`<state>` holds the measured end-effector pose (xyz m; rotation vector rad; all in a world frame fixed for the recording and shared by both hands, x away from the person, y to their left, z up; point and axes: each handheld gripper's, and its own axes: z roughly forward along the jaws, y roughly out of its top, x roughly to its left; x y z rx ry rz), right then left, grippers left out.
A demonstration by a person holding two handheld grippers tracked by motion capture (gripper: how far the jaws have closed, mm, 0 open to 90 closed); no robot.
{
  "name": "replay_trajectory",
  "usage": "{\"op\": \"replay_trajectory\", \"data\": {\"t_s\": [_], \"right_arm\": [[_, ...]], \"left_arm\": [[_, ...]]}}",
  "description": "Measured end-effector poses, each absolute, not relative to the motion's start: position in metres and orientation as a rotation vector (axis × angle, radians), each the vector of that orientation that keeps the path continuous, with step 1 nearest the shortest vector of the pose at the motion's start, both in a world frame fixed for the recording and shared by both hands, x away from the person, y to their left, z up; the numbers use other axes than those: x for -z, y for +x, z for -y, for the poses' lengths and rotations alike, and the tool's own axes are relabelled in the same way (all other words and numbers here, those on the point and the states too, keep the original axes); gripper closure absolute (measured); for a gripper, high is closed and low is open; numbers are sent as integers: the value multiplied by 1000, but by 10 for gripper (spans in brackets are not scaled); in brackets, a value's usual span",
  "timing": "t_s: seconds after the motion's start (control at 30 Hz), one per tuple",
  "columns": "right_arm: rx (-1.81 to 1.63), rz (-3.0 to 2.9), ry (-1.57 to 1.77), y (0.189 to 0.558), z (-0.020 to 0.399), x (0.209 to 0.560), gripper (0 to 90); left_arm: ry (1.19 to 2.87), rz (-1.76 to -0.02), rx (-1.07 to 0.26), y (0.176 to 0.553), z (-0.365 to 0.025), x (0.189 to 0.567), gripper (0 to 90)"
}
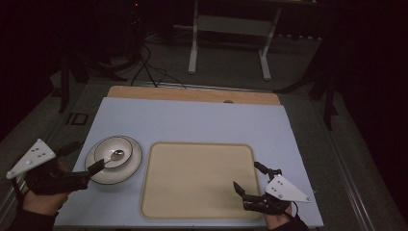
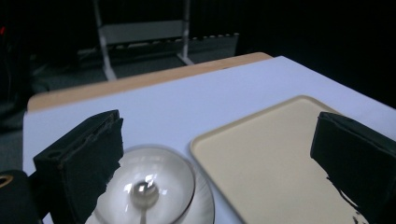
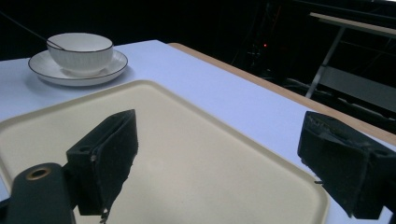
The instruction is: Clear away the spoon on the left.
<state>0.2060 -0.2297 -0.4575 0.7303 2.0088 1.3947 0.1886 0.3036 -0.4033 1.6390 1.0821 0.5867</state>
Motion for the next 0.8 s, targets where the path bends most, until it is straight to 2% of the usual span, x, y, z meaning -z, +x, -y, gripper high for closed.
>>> {"op": "replay_trajectory", "data": {"t_s": [0.07,0.47,0.6,0.7,0.8], "right_arm": [[-1393,-2017,713,206,228,458,123],[-1406,-2018,736,208,230,459,123],[-1414,-2023,728,208,229,459,123],[-1422,-2025,735,208,230,459,123],[-1423,-2026,737,208,230,459,123]], "left_arm": [[1618,-1123,-572,187,-310,410,52],[1590,-1385,-525,183,-323,443,53],[1582,-1465,-450,184,-325,452,62],[1555,-1499,-421,184,-327,460,130],[1531,-1506,-372,185,-327,466,156]]}}
